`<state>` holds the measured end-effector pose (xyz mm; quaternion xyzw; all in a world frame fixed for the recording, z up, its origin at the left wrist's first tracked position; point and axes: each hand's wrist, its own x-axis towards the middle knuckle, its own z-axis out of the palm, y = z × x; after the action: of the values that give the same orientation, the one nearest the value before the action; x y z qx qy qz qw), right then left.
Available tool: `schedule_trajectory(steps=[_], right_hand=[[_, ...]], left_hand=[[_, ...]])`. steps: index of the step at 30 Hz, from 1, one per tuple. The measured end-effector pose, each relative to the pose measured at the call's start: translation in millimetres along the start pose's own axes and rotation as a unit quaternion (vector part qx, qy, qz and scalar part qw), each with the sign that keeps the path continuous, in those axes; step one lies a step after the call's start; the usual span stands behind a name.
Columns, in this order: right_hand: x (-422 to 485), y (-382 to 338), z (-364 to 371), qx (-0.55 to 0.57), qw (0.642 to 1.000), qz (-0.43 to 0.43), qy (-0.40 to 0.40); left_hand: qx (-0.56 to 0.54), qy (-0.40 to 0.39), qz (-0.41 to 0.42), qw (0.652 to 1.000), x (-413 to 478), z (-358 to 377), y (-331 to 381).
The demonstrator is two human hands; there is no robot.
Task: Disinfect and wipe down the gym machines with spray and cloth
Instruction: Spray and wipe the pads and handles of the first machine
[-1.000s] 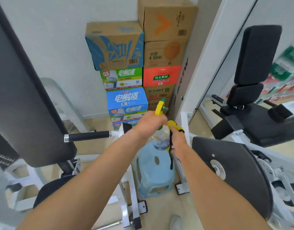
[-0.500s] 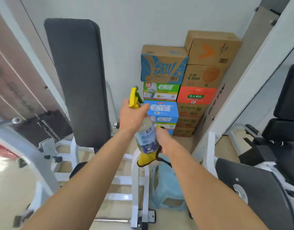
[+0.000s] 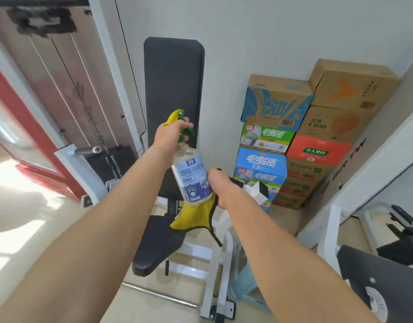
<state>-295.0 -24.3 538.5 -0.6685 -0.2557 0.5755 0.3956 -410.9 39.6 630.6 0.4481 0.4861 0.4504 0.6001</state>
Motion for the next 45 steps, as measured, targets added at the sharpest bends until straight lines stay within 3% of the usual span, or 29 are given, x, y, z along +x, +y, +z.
schedule_trajectory(steps=[6,10,14,16,24,28,32,35,38,45], right_hand=[[25.9,-24.1,39.9,0.029,0.999,-0.022,0.027],[46.2,-48.8,70.4,0.13,0.988,-0.03,0.074],[86.1,-74.9,103.4,0.2,0.968,-0.091,0.125],[103.3,-89.6,121.2,0.232,0.956,-0.113,0.143],[124.5,-151.1,167.2,0.358,0.904,-0.221,0.082],[146.8,-167.5,159.6,0.429,0.869,-0.239,0.064],[172.7,-182.6,148.1,0.45,0.858,-0.247,0.032],[195.8,-196.0,143.6,0.457,0.857,-0.238,-0.004],[223.7,-207.4,136.9,0.413,0.879,-0.236,-0.002],[255.8,-247.1,108.2,0.406,0.89,-0.205,-0.012]], left_hand=[[-0.056,-0.038,0.012,0.998,34.3,-58.8,18.0],[-0.099,-0.069,0.006,0.993,77.6,-112.0,30.3],[-0.09,-0.112,-0.012,0.99,125.3,-161.9,47.3],[-0.063,-0.127,-0.01,0.99,148.1,-178.7,56.4],[0.141,-0.201,0.083,0.966,219.6,-205.7,64.2],[0.223,-0.201,0.13,0.945,255.4,-208.0,63.0],[0.287,-0.191,0.178,0.922,283.8,-205.4,63.9],[0.239,-0.173,0.166,0.941,305.0,-196.7,67.4],[0.177,-0.175,0.121,0.961,327.2,-179.2,73.1],[0.1,-0.164,0.11,0.975,369.2,-136.7,80.4]])
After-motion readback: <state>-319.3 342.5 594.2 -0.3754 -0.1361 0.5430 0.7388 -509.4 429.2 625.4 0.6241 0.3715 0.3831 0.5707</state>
